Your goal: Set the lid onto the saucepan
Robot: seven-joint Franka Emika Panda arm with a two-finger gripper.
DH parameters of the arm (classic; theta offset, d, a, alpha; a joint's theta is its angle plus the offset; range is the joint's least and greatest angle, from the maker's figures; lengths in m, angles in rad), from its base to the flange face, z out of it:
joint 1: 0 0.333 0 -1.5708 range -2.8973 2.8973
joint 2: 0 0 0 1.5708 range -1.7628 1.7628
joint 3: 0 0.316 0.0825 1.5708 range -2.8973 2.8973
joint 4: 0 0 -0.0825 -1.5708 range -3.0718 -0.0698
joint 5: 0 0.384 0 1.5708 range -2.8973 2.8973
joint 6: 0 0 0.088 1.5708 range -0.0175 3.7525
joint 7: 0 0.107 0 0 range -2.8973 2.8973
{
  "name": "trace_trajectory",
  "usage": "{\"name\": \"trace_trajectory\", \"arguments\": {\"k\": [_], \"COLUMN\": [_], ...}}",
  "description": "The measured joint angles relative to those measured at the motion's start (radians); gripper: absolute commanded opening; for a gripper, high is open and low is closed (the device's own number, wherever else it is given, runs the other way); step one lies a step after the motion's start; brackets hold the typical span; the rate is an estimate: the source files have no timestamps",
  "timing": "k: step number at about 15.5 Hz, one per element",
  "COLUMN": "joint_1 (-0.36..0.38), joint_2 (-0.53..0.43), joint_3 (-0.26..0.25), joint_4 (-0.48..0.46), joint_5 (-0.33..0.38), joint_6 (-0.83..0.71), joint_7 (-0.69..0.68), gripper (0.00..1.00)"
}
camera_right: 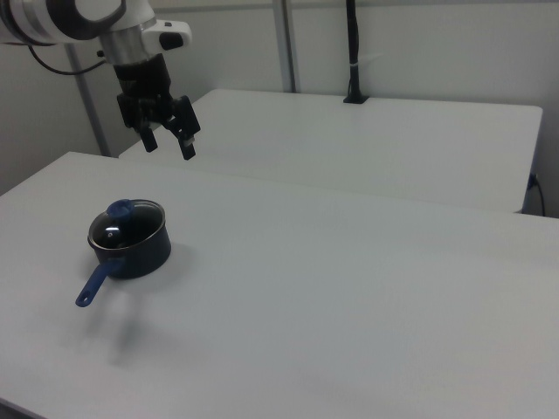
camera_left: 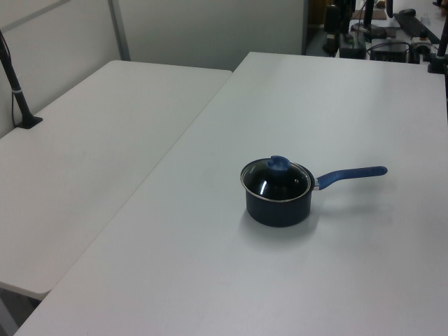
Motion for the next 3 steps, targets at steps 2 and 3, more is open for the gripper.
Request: {"name": "trace_trajectory", "arguments": {"k": [2,3], "joint_1": [0.002,0.002], "joint_2": [0.000,0.000], "joint_3": [0.000,0.000], "joint_4": [0.000,0.000], "joint_5": [0.000,0.000], "joint_6": [0.017,0.022], "joint_7": [-0.004,-0.009], "gripper": [1.00,1.00]}}
